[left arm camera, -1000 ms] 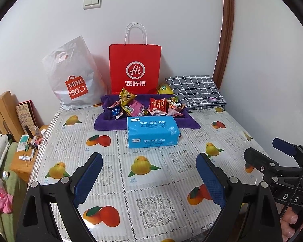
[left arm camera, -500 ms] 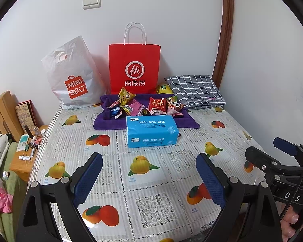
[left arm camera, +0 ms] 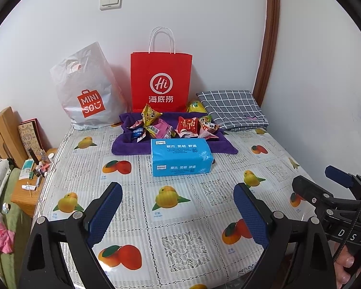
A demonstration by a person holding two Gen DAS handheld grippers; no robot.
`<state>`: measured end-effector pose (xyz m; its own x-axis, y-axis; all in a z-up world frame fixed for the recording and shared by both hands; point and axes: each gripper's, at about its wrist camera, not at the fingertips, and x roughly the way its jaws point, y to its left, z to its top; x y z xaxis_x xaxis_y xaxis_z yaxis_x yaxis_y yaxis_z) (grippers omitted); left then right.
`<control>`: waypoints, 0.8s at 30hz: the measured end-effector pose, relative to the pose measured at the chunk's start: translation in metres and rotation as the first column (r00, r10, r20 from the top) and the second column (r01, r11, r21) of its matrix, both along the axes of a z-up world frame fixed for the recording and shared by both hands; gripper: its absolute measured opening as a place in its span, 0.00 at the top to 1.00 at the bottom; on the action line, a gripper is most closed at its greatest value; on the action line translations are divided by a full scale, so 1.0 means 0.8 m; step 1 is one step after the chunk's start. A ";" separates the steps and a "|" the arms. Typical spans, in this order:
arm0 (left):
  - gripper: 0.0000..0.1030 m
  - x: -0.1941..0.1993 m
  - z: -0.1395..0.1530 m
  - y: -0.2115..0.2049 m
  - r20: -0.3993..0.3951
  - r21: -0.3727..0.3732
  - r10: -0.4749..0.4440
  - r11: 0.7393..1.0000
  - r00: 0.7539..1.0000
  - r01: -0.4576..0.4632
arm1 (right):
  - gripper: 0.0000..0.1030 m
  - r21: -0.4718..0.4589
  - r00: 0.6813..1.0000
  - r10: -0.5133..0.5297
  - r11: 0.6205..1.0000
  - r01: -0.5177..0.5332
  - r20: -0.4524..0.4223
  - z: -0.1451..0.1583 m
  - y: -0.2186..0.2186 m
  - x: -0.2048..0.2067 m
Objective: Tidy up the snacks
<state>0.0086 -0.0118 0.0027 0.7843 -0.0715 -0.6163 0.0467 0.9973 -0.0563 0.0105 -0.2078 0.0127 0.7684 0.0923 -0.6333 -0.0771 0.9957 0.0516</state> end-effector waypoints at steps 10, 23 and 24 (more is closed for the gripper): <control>0.09 -0.001 0.001 -0.001 0.001 0.002 0.002 1.000 1.000 -0.002 | 0.03 0.002 1.000 -0.002 1.000 0.002 0.001 0.001 0.000 0.000; 0.09 0.000 0.001 -0.001 -0.003 0.004 0.003 1.000 1.000 -0.003 | 0.03 0.005 1.000 -0.003 1.000 0.003 0.000 0.001 0.000 0.001; 0.09 -0.001 0.001 0.000 -0.002 0.004 0.004 1.000 1.000 -0.004 | 0.03 0.005 1.000 -0.002 1.000 0.002 0.000 0.001 0.001 0.001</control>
